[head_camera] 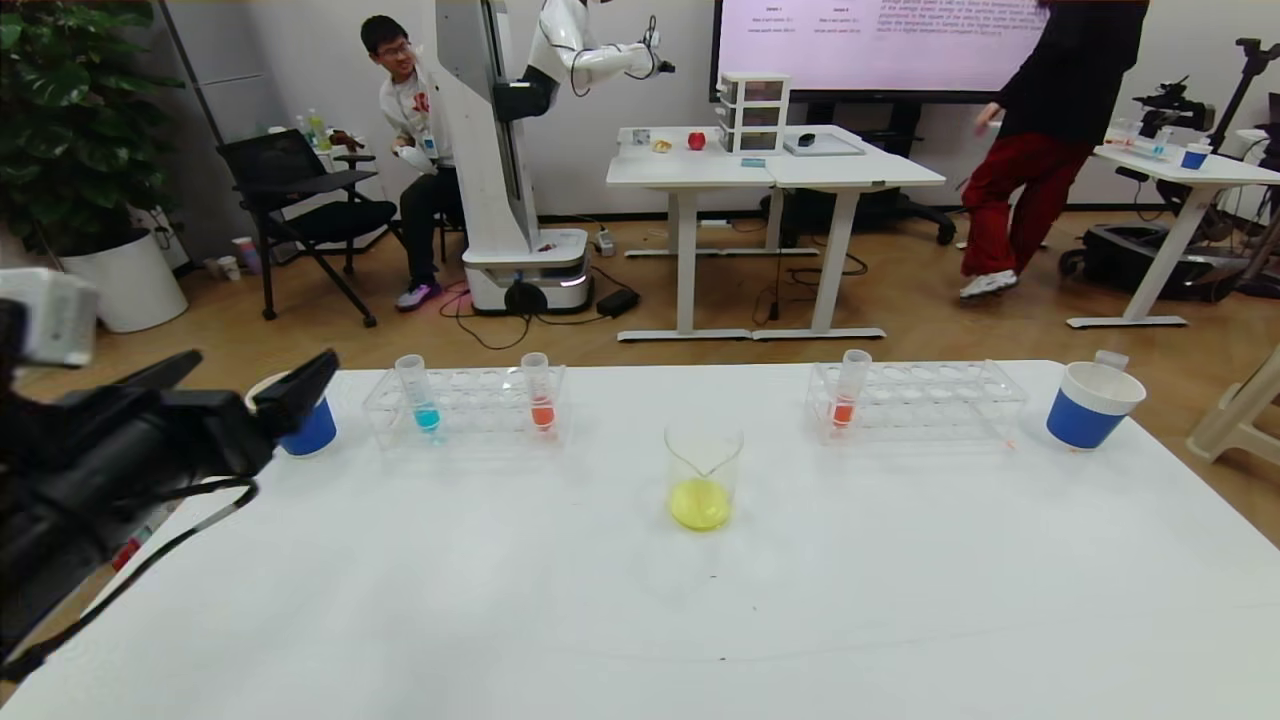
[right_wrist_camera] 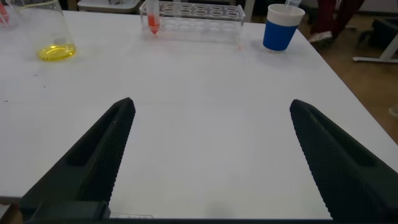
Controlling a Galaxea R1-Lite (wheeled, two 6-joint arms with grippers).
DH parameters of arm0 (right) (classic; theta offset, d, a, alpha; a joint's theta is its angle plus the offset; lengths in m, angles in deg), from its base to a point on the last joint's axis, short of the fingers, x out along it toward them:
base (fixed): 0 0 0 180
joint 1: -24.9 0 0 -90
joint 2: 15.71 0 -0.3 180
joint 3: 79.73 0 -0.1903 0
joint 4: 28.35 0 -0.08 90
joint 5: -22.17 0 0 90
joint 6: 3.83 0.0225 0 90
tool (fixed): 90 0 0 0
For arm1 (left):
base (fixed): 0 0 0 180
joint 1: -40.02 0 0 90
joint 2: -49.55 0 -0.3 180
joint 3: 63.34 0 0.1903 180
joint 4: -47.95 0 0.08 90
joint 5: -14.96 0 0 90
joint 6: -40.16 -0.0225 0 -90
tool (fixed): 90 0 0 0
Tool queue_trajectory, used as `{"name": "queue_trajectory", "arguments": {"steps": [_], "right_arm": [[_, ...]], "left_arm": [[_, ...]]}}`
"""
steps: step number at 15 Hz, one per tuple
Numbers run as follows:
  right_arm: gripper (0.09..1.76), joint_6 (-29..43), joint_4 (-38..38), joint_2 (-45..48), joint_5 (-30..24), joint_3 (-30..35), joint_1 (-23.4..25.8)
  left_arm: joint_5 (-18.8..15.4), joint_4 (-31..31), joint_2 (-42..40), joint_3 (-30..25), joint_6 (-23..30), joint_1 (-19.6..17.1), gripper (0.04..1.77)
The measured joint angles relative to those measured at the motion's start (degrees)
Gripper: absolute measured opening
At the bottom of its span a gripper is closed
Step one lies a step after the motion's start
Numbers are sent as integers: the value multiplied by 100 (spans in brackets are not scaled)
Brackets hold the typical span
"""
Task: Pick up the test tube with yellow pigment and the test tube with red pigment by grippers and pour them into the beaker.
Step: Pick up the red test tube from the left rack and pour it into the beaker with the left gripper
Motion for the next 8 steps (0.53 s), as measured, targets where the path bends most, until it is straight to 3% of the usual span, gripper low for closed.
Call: {"name": "queue_trajectory", "arguments": {"steps": [4, 8], "right_arm": [[174, 0, 1, 0, 0, 0, 0], [174, 0, 4, 0, 0, 0, 0]], "left_arm": [[962, -1679, 2127, 430, 95, 957, 175], [1518, -2161, 3502, 1097, 91, 1705, 175]]}}
